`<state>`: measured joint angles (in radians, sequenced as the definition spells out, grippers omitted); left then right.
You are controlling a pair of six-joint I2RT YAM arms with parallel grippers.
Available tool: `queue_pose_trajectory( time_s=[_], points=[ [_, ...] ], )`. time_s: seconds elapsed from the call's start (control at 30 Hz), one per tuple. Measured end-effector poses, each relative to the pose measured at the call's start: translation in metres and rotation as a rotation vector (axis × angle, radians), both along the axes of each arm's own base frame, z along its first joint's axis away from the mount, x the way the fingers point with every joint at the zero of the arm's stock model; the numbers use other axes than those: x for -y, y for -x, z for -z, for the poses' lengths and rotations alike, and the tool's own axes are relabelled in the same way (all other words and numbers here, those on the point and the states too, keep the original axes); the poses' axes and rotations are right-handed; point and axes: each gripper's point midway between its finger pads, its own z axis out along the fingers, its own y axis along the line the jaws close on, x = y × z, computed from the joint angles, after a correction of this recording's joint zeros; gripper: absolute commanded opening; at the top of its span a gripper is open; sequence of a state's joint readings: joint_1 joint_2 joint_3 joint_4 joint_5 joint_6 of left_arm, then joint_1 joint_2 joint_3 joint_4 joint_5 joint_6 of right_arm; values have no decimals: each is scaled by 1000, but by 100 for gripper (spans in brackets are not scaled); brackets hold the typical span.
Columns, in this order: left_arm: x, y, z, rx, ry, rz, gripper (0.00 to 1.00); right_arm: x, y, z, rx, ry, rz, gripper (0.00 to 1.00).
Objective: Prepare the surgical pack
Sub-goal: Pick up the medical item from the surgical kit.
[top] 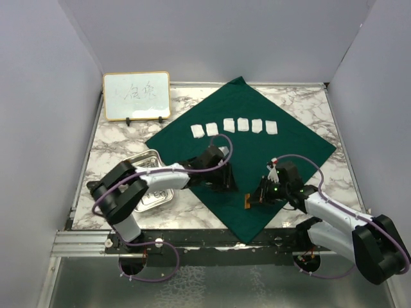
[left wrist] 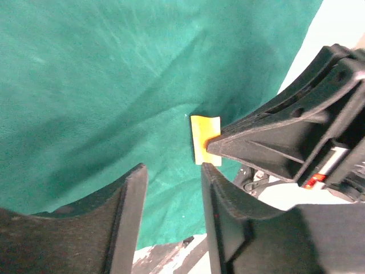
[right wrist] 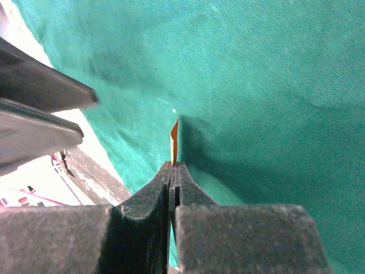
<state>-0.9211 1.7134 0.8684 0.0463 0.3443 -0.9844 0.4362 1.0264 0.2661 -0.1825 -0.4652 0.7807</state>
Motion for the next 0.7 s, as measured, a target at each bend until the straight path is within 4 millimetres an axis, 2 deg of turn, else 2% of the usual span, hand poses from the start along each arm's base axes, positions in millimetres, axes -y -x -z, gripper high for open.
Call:
queue_pose_trajectory(
  time_s=[0.13,0.3,0.4,0.43,0.53,0.6,0.7],
  points=[
    [-33,-37,-42,130,2,-87,54,-4,-9,-15,60,-14,-25,1],
    [-100,-97,-112,346,-25,-272,59,-22,-25,-42,134,-80,-100,1],
    [-132,-119,-160,484,-58,-353,62,-40,-40,-51,131,-136,-156,1],
    [-141,-123,-178,536,-66,-376,63,-48,-46,-55,127,-167,-177,1],
    [-161,-125,-217,645,-74,-425,63,-72,-64,-66,128,-223,-221,1],
    [-175,-121,-234,699,-86,-457,64,-104,-76,-79,146,-268,-285,1],
    [-191,-115,-243,734,-115,-488,65,-156,-88,-98,187,-330,-372,2]
  ],
)
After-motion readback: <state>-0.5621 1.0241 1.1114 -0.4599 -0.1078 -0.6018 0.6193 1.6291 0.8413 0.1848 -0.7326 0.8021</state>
